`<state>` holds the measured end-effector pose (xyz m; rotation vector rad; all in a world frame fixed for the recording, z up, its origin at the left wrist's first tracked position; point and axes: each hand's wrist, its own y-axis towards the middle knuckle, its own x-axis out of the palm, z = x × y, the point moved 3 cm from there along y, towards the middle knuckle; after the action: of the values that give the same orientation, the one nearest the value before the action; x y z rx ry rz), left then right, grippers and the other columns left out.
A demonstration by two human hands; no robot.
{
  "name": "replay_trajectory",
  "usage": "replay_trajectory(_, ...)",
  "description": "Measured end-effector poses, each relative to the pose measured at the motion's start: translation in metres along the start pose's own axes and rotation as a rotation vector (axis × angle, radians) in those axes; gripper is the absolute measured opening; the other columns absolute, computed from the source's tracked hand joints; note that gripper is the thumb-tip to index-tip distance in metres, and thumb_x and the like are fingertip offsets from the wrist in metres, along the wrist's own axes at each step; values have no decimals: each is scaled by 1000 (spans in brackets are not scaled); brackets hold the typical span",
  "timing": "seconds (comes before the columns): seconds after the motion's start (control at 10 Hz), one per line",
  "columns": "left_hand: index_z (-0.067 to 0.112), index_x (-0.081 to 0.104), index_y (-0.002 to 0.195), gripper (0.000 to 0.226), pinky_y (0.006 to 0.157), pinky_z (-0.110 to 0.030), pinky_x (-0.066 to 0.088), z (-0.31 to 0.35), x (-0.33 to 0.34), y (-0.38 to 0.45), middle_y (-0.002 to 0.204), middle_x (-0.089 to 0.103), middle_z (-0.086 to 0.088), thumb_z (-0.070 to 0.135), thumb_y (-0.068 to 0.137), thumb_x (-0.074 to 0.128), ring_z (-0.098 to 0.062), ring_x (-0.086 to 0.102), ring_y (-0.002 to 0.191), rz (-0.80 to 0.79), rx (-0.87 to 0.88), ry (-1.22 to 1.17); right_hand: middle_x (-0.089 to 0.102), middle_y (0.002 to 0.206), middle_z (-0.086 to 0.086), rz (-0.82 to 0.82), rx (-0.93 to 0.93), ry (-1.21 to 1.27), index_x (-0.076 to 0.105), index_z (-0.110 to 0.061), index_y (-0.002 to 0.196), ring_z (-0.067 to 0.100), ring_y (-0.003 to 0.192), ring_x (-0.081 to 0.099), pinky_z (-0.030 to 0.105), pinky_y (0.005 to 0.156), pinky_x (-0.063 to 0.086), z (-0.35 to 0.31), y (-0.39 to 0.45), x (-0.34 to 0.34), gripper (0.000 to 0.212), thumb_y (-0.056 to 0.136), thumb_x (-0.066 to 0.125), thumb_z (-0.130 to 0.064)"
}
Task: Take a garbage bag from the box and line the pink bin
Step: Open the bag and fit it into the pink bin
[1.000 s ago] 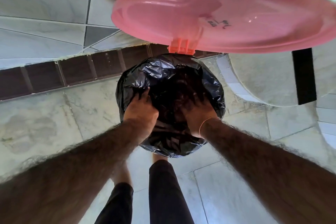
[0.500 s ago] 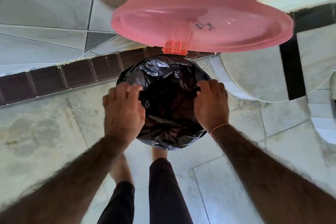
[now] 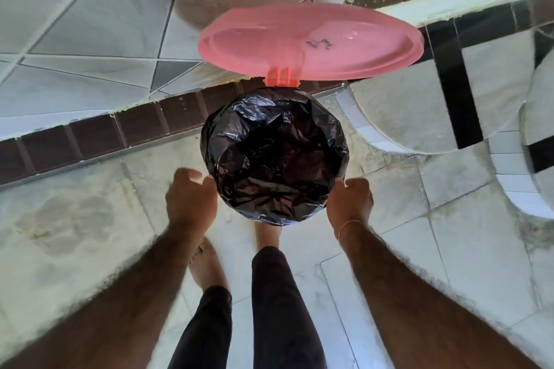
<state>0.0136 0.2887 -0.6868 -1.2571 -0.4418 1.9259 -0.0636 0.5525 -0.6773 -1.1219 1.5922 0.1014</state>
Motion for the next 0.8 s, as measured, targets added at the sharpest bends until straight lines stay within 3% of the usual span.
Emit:
replay_trajectory(0.1, 18, 61, 82, 43, 83, -42, 56, -30, 20, -9, 89, 71, -16, 58, 69, 59, -33, 68, 83, -52, -354, -324, 68, 112, 22, -82, 304, 200, 64, 0, 109, 41, 106, 62, 34, 79, 45, 21, -4, 12, 47, 91, 48, -40)
replay_trajectory(0.2, 13, 57, 66, 34, 76, -39, 53, -12, 29, -26, 73, 63, -11, 40, 88, 58, -28, 61, 72, -105, -426, -507, 61, 127, 23, -218, 480, 480, 56, 1, 123, 38, 116, 60, 43, 91, 52, 28, -5, 28, 65, 85, 44, -50)
replay_trajectory(0.3, 14, 53, 68, 33, 78, -38, 52, -9, 38, -26, 76, 58, -5, 37, 93, 55, -24, 58, 74, -157, -445, -528, 60, 130, 21, -270, 499, 518, 54, -2, 128, 37, 118, 59, 44, 91, 51, 32, 0, 31, 60, 92, 42, -49)
replay_trajectory(0.4, 18, 55, 74, 28, 80, -35, 55, -13, 37, -20, 85, 62, -1, 38, 94, 55, -21, 62, 85, -203, -425, -528, 70, 114, 11, -361, 536, 546, 60, -13, 122, 26, 100, 68, 32, 65, 54, 35, 1, 28, 56, 91, 45, -57)
replay_trajectory(0.5, 16, 56, 74, 29, 83, -41, 55, -15, 27, -17, 83, 62, -5, 37, 94, 56, -24, 63, 85, -214, -370, -481, 72, 108, 8, -433, 531, 548, 61, -15, 119, 23, 98, 68, 29, 62, 51, 37, 2, 23, 52, 92, 45, -56)
replay_trajectory(0.6, 14, 57, 71, 31, 87, -44, 54, -17, 15, -14, 75, 60, -6, 36, 94, 56, -26, 60, 79, -183, -329, -436, 68, 97, 9, -356, 468, 409, 61, -8, 108, 25, 92, 66, 41, 74, 55, 30, 0, 16, 51, 92, 45, -54)
replay_trajectory(0.7, 15, 57, 71, 31, 87, -46, 55, -16, 3, -14, 77, 61, -8, 36, 95, 54, -29, 63, 82, -190, -245, -376, 64, 95, 18, -226, 287, 77, 63, 4, 109, 36, 93, 63, 47, 91, 53, 19, 0, 4, 64, 92, 39, -54)
replay_trajectory(0.8, 14, 57, 69, 34, 85, -50, 56, -12, -10, -18, 77, 64, -13, 36, 94, 55, -33, 66, 82, -216, -147, -281, 66, 114, 24, -256, 177, -3, 62, 3, 114, 40, 106, 62, 41, 87, 51, 4, -11, -9, 55, 95, 41, -44)
